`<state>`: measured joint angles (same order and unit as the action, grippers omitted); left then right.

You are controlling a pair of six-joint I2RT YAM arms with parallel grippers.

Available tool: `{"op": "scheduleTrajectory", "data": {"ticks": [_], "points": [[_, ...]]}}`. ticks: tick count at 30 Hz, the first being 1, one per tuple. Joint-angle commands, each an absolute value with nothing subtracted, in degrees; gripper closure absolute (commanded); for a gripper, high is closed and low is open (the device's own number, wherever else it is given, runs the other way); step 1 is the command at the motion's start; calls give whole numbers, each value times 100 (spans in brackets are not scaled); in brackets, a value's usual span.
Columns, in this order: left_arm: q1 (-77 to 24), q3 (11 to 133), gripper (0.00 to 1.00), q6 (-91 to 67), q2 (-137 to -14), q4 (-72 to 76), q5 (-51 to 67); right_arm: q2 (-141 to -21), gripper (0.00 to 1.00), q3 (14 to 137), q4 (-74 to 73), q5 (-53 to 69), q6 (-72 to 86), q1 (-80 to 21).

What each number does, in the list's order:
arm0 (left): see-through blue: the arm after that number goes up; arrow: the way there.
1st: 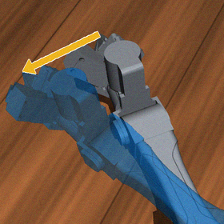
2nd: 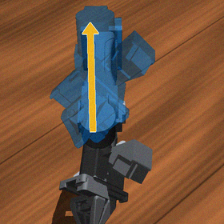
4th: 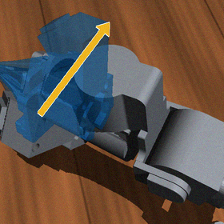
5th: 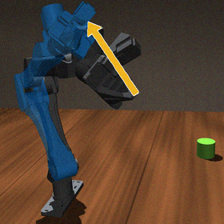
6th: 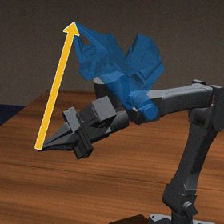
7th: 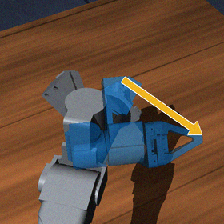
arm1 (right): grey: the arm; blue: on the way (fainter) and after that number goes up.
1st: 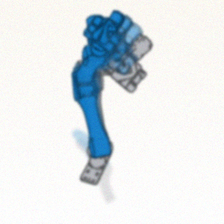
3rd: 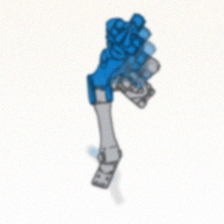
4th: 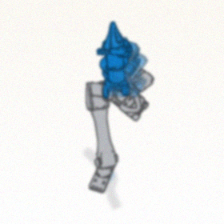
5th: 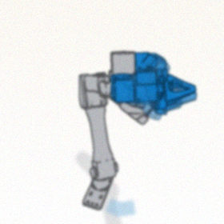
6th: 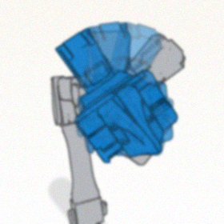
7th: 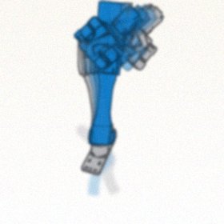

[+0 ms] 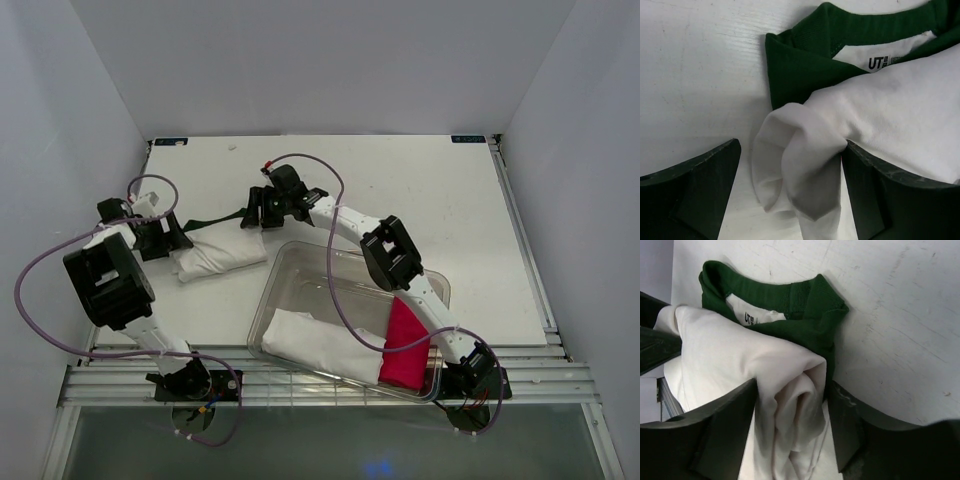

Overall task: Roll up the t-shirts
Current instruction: Pick up the T-shirt from the center of the board.

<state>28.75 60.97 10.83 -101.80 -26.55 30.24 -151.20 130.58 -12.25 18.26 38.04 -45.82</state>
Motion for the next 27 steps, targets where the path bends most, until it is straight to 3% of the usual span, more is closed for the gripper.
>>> {"op": "scheduleTrajectory", "data": {"ticks": [1, 6, 11, 14, 27], "points": [[2927, 6178, 9, 827, -10414, -2426, 3102, -15398, 39, 12938, -1249, 2030, 3990, -4667], [2927, 6275, 28, 668, -10678, -2347, 3567, -15372, 62, 12937, -862, 2364, 4174, -4667], [2927, 6196, 74, 633, -10565, -2250, 4042, -15153, 92, 12850, -536, 2522, 4298, -4658], [2927, 6231, 98, 598, -10363, -2206, 4069, -14942, 92, 12823, -396, 2505, 4315, -4650], [2962, 6644, 100, 694, -9580, -2495, 3903, -14309, 92, 12533, 95, 2698, 4711, -4527]]}}
